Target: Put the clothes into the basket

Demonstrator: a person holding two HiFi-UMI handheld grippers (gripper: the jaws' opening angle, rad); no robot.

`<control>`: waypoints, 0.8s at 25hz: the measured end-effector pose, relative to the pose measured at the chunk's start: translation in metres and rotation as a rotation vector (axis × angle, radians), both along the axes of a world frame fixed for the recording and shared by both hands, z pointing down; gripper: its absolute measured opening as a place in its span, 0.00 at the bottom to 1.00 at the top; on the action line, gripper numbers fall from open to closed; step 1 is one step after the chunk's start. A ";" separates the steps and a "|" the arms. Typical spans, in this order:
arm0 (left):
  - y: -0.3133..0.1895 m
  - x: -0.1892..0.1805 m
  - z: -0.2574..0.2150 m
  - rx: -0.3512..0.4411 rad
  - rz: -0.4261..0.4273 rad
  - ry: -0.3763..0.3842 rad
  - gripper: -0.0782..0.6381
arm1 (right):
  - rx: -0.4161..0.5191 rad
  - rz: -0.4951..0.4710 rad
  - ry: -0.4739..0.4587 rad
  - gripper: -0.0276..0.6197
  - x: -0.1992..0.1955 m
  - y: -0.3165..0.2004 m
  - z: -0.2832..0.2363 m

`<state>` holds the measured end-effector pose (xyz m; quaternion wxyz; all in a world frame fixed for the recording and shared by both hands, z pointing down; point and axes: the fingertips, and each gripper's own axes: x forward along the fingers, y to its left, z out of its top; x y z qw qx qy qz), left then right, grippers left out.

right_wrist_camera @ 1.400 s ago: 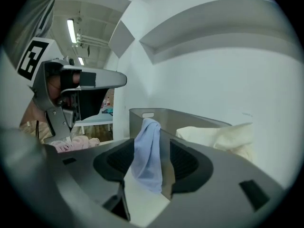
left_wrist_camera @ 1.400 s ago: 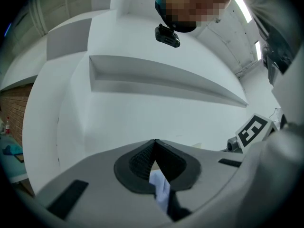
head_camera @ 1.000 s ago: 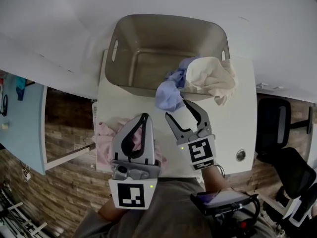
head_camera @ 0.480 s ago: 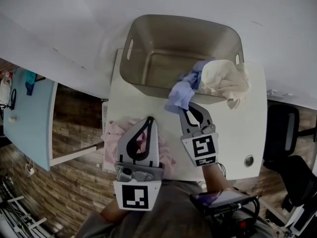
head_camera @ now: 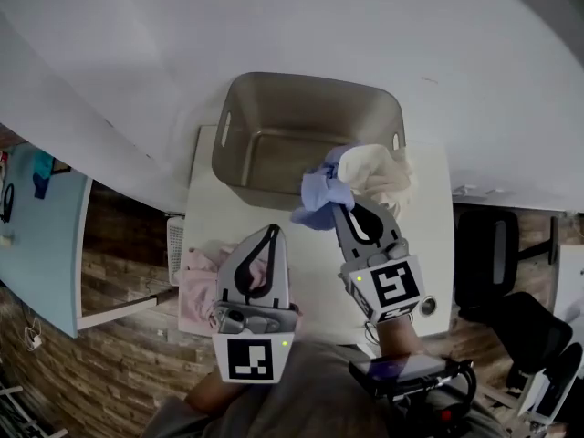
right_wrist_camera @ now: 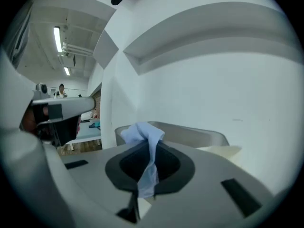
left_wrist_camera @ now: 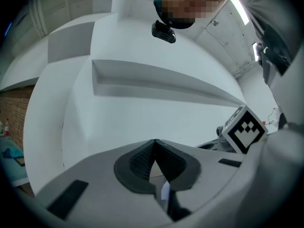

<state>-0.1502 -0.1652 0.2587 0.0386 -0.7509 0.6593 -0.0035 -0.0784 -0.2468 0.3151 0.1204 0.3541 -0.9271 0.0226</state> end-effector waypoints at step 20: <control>-0.010 0.002 -0.023 0.060 0.011 0.049 0.12 | 0.018 0.117 0.250 0.30 0.050 -0.045 -0.009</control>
